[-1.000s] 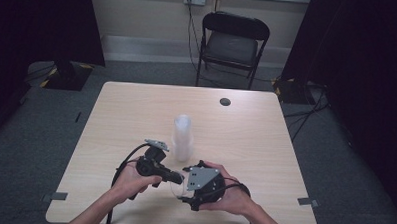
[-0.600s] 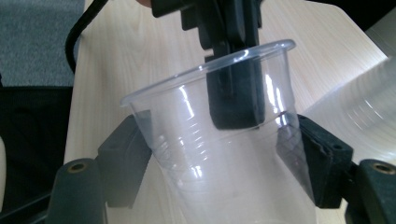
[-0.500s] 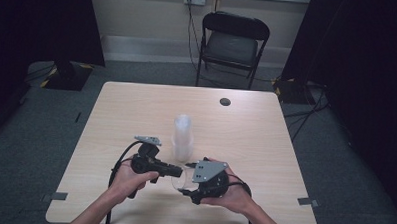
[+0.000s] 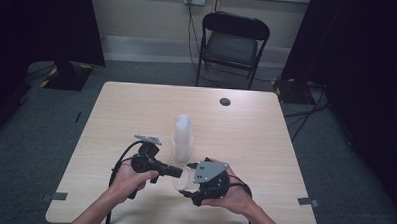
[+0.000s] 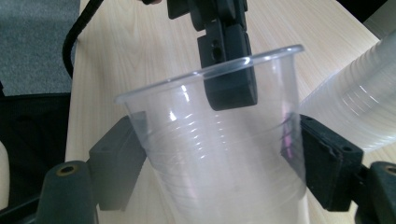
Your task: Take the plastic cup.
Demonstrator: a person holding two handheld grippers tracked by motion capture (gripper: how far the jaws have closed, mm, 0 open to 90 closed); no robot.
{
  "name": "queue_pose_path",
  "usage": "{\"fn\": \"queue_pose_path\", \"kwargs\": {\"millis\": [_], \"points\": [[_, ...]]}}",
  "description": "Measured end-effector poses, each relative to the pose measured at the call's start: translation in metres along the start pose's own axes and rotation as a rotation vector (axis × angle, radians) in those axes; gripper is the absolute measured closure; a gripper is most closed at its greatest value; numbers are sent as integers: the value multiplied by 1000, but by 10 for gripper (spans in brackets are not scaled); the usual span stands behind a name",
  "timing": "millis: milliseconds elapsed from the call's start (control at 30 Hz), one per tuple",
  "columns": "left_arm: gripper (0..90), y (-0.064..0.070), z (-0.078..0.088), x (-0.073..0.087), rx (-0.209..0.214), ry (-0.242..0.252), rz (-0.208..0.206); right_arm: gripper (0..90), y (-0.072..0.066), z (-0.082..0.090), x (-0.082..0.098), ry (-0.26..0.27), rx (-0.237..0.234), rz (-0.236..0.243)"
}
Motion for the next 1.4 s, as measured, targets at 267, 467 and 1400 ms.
{"fn": "queue_pose_path", "kwargs": {"millis": [267,467,1400], "points": [[875,1,-7,3,-13,-45,11,206,-3,-5,-2,-16,24,32],[874,-1,-9,2,-32,-43,18,248,-6,-6,-4,-16,25,38],[790,-1,4,-3,-79,103,-76,292,7,-3,3,53,42,-70]]}}
Point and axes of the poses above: each handheld gripper's, and its own axes: z roughly backward along the jaws, x roughly out of its underside, y roughly to its right, the point moved 9 cm from there along -z, roughly forward along the jaws, and after that the axes turned 12 degrees about -y, right-handed, at the moved point
